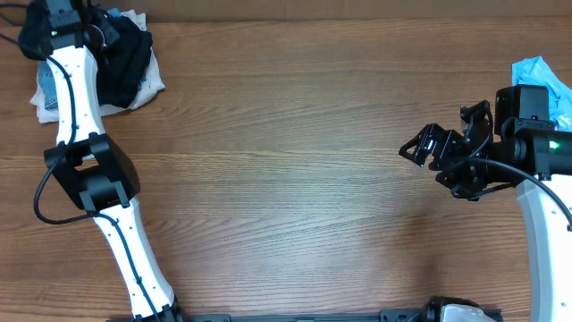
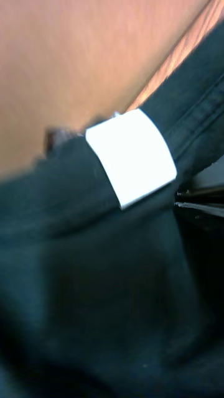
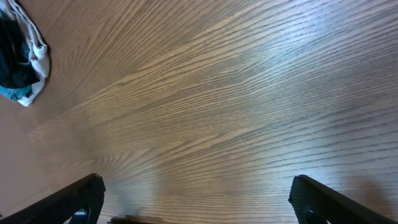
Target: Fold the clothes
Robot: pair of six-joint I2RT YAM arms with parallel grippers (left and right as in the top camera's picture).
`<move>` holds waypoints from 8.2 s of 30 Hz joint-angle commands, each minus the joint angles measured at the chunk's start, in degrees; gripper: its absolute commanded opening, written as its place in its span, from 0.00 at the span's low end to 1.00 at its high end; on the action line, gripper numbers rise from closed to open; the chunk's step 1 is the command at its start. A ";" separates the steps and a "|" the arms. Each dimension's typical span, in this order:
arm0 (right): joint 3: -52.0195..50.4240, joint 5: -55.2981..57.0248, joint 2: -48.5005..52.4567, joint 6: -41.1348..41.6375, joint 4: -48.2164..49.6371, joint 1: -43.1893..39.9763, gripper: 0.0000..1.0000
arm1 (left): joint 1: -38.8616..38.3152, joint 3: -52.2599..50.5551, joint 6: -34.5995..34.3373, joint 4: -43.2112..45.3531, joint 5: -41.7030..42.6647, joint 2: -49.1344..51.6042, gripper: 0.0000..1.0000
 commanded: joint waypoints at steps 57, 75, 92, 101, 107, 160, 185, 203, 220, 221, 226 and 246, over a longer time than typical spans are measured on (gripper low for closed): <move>-0.02 0.39 -0.04 -3.78 -2.03 -0.09 1.00 | -4.15 3.69 10.80 3.76 -3.63 -7.98 0.53; -0.02 0.39 -0.04 -4.52 -2.14 -0.09 1.00 | -4.13 3.74 10.75 1.20 -6.43 4.59 0.72; 0.83 0.42 -5.75 -1.44 2.14 -0.09 1.00 | -4.33 6.08 9.03 -1.27 5.40 -18.73 1.00; 2.03 0.52 -20.17 -1.25 1.31 -0.09 1.00 | -4.33 6.08 9.03 -14.12 23.91 -35.32 1.00; 2.03 5.64 -31.65 4.83 -3.48 -0.09 1.00 | -4.39 6.05 9.57 -27.39 31.63 -45.46 1.00; 1.86 14.97 -57.92 4.98 -3.82 -0.09 1.00 | -4.55 -63.78 19.76 -37.73 29.35 -131.64 1.00; 1.86 14.95 -57.92 4.96 -6.93 -0.09 1.00 | -4.55 -75.38 19.76 -37.99 29.38 -131.64 1.00; 1.86 17.33 -57.92 4.76 -14.43 -0.09 1.00 | -4.55 -75.38 19.76 -37.99 29.38 -131.64 1.00; -23.98 8.31 -61.02 -8.68 20.52 0.02 1.00 | -4.55 -75.38 19.76 -37.99 29.38 -131.64 1.00; -25.97 8.20 -61.59 -9.09 22.86 0.11 1.00 | -4.55 -75.38 19.76 -37.99 29.38 -131.64 1.00; -36.54 8.94 -67.01 -12.33 35.19 2.29 1.00 | -4.55 -75.38 19.76 -37.99 29.38 -131.64 1.00; -66.05 17.31 -74.84 -4.02 72.46 6.82 1.00 | -4.55 -75.38 19.76 -37.99 29.38 -131.64 1.00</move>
